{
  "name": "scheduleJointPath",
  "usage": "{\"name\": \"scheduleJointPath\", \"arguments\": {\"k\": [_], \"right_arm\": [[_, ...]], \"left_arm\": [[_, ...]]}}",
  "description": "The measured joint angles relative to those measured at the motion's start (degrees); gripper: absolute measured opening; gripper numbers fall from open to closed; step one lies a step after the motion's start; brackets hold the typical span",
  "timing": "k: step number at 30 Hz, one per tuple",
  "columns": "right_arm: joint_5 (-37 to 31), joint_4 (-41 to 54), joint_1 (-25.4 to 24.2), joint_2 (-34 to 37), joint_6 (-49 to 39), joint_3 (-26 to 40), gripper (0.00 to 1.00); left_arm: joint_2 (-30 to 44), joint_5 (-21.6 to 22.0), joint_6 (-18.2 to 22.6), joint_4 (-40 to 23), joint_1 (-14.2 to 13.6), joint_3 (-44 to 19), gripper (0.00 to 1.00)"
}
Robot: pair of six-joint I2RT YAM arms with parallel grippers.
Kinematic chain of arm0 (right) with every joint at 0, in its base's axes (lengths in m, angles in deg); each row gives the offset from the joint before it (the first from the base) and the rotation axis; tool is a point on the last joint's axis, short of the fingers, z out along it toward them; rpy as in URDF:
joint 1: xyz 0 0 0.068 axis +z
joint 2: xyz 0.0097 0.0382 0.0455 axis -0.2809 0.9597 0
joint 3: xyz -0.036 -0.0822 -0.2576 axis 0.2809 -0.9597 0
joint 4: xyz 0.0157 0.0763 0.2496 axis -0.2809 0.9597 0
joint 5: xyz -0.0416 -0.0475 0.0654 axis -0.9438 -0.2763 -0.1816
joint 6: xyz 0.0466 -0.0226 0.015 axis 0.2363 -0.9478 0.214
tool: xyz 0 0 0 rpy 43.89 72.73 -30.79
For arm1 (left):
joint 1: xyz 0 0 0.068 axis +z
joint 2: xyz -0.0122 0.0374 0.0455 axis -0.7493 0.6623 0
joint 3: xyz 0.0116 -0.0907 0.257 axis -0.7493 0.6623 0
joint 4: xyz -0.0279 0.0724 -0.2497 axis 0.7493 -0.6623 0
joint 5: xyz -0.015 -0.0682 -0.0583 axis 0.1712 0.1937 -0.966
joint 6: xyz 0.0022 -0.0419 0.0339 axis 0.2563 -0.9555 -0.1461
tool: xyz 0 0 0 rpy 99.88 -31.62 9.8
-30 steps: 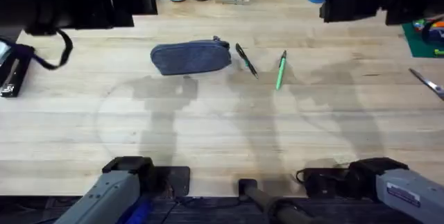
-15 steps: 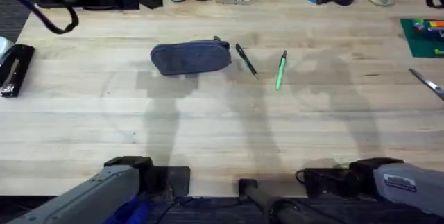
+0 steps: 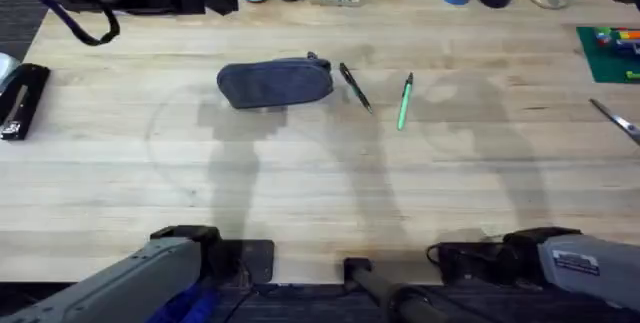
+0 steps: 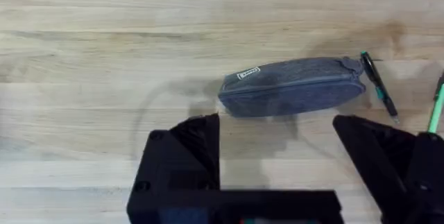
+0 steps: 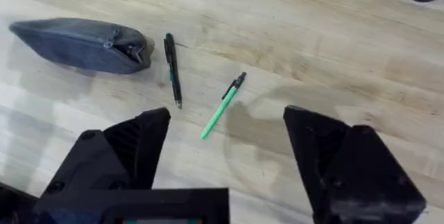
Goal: Unzip the bag, pick up the pens from the table one at a time and place them inside, then zip the bag closed.
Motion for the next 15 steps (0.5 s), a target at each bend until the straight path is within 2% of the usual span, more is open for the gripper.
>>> {"name": "scheduleJointPath", "arguments": {"k": [11,15], "right_arm": [[0.0,0.0,0.0,0.0,0.0,0.0,0.996],[0.0,0.0,0.0,0.0,0.0,0.0,0.995]], "left_arm": [[0.0,0.0,0.1,-1.8,0.0,0.0,0.993],[0.0,-0.2,2.7,-1.7,0.0,0.0,0.992]]}}
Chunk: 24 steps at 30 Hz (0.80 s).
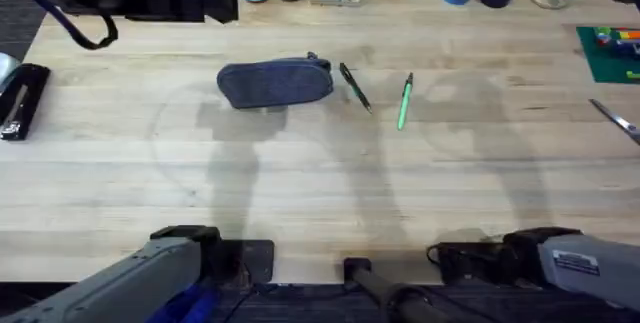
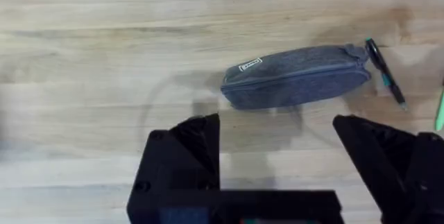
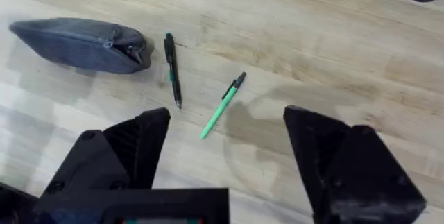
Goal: Unzip the bag, pick up the pens from the table one at a time and place them inside, then zip the bag closed.
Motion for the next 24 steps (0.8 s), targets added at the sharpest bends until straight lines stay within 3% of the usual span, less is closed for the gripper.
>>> {"name": "scheduleJointPath", "arguments": {"k": [4,7,16,24], "right_arm": [[0.0,0.0,0.0,0.0,0.0,0.0,0.996],[0.0,0.0,0.0,0.0,0.0,0.0,0.996],[0.0,0.0,0.0,0.0,0.0,0.0,0.996],[0.0,0.0,0.0,0.0,0.0,0.0,0.995]], "left_arm": [[0.0,-1.0,4.1,0.0,0.3,0.0,0.993],[0.0,-4.3,8.1,0.0,2.3,0.0,0.992],[0.1,-22.2,26.5,-2.8,16.2,0.0,0.993],[4.9,-32.2,47.4,-10.8,23.4,-0.3,0.993]]}}
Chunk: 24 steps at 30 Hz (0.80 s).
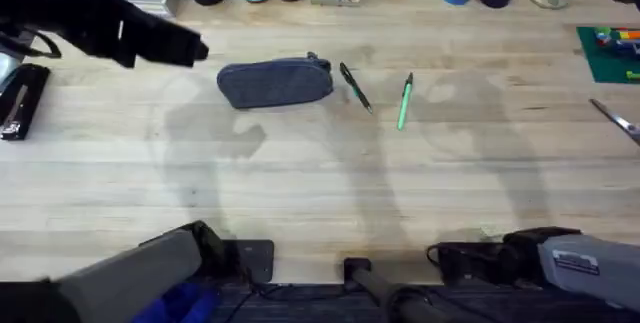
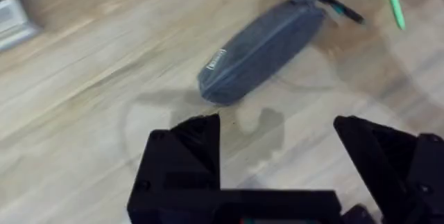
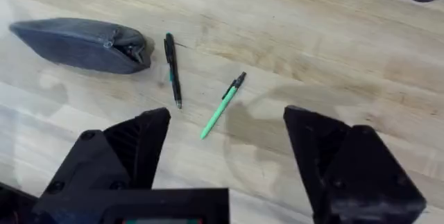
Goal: Unzip the bag, pick up the pens from the table one at a time and place them inside, then zip the bag closed.
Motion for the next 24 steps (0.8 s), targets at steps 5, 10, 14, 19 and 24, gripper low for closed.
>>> {"name": "scheduleJointPath", "arguments": {"k": [5,10,14,19,24], "right_arm": [[0.0,0.0,0.0,0.0,0.0,0.0,0.996],[0.0,0.0,0.0,0.0,0.0,0.0,0.996],[0.0,0.0,0.0,0.0,0.0,0.0,0.996],[0.0,0.0,0.0,0.0,0.0,0.0,0.996],[0.0,0.0,0.0,0.0,0.0,0.0,0.996]], "left_arm": [[5.4,-4.4,13.4,-2.5,3.0,0.0,0.993],[10.3,-7.0,23.6,-2.5,5.2,0.0,0.993],[13.9,-7.9,30.9,-2.5,6.0,0.0,0.993],[18.1,-8.5,39.0,-2.4,6.0,0.0,0.993],[22.8,-10.4,45.7,-2.1,6.0,0.0,0.993]]}}
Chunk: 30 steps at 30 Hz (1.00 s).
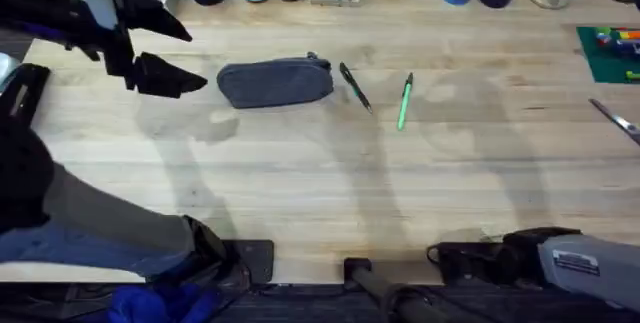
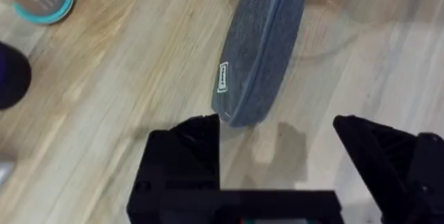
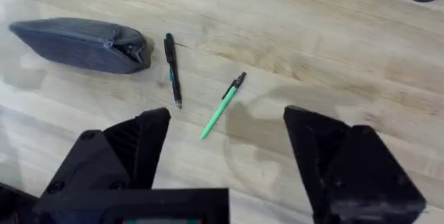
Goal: Unzip the bag, pick up the pens from the table one at a time and place them inside, then zip the bag closed.
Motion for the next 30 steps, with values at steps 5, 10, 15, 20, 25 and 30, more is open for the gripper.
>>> {"name": "scheduleJointPath", "arguments": {"k": [5,10,15,20,25,30], "right_arm": [[0.0,0.0,0.0,0.0,0.0,0.0,0.996],[0.0,0.0,0.0,0.0,0.0,0.0,0.996],[0.0,0.0,0.0,0.0,0.0,0.0,0.996],[0.0,0.0,0.0,0.0,0.0,0.0,0.996],[0.0,0.0,0.0,0.0,0.0,0.0,0.996],[0.0,0.0,0.0,0.0,-0.1,0.0,0.996]], "left_arm": [[5.0,-2.7,5.9,0.4,0.1,0.0,0.993],[9.3,-4.5,9.2,2.3,0.1,0.0,0.992],[13.1,-6.0,10.3,5.4,0.1,0.0,0.992],[15.7,-7.5,10.8,8.0,0.1,0.0,0.993],[18.3,-8.4,11.0,8.9,-0.5,0.0,0.993],[20.5,-8.7,11.0,9.3,-2.5,0.0,0.993]]}}
